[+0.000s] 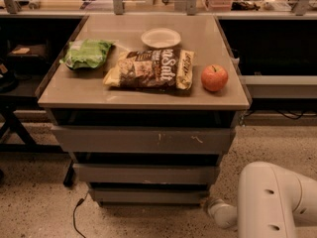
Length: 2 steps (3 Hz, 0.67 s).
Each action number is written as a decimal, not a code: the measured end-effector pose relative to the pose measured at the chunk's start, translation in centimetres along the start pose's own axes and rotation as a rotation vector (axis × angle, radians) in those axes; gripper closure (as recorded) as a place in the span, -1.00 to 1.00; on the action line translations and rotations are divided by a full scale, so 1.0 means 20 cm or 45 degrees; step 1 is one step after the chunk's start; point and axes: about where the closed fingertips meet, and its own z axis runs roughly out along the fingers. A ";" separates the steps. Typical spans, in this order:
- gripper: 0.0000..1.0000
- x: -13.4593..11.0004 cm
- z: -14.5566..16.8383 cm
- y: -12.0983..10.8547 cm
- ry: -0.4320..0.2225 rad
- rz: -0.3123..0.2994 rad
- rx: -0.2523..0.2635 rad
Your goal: Close bottom drawer
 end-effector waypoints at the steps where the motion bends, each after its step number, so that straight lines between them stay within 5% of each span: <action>1: 1.00 0.05 -0.09 0.00 0.057 -0.011 0.001; 2: 1.00 0.07 -0.38 -0.18 0.117 0.041 0.128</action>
Offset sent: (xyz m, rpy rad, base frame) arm -0.2265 -0.0979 0.0949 -0.1354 0.3116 -0.2976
